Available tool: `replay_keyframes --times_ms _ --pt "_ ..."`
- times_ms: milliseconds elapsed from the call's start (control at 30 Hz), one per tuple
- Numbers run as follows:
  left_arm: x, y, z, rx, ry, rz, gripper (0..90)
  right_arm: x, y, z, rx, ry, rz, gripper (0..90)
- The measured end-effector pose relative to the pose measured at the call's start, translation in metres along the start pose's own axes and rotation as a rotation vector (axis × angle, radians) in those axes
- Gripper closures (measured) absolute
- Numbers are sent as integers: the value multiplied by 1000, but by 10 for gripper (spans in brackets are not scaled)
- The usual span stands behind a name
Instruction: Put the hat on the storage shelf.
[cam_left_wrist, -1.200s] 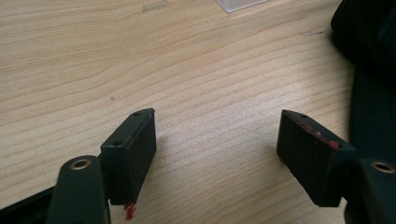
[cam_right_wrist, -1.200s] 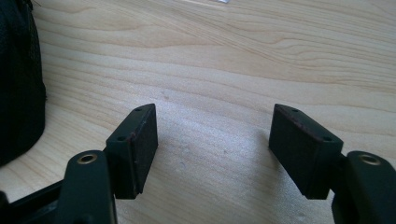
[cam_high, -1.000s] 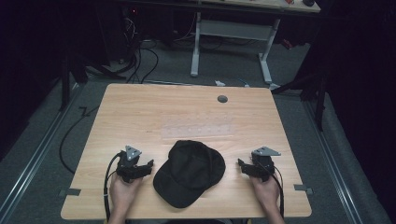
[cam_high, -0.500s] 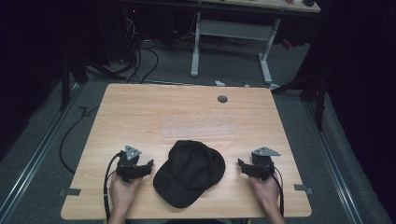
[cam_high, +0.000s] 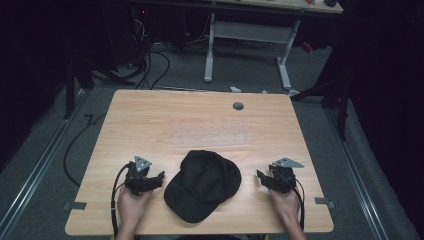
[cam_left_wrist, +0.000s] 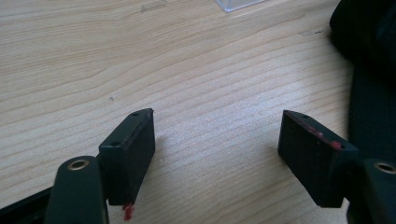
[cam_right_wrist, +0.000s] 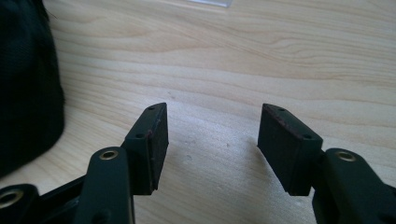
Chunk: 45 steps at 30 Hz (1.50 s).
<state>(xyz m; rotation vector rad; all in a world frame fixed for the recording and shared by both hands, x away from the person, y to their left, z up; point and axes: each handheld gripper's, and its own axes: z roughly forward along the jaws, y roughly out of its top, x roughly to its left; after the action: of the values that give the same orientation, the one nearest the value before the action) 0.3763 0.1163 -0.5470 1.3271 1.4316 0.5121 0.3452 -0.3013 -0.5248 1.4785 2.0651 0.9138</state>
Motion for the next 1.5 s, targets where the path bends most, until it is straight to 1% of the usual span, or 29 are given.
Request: replay_keyframes --times_ms 133,267,367,433,467,533,600,733,833,1000,1133,1500 --pt "0 0 0 1 0 1 274 1 2 -9 -30 34 9 441" --pt "0 0 0 1 0 2 272 6 7 -18 -48 73 10 441" --pt "0 0 0 0 1 3 271 9 11 -22 -55 97 -2 440" --pt "0 0 0 1 1 3 271 11 12 -23 -62 103 -8 439" --pt "0 0 0 1 1 3 271 14 16 -26 -72 124 -20 437" --pt "0 0 0 1 1 3 271 15 17 -27 -77 131 -21 438" --pt "0 0 0 0 1 3 271 20 22 -31 -79 164 -36 439" --pt "0 0 0 0 1 3 271 27 28 -35 -100 185 -63 443" --pt "0 0 0 0 1 3 271 31 32 -38 -108 199 -72 440" --pt "0 0 0 0 1 3 271 41 42 -43 -131 236 -93 434" --pt "0 0 0 -1 1 3 271 47 49 -45 -138 268 -109 433" --pt "0 0 0 0 1 3 271 61 65 -43 -133 305 -152 427"
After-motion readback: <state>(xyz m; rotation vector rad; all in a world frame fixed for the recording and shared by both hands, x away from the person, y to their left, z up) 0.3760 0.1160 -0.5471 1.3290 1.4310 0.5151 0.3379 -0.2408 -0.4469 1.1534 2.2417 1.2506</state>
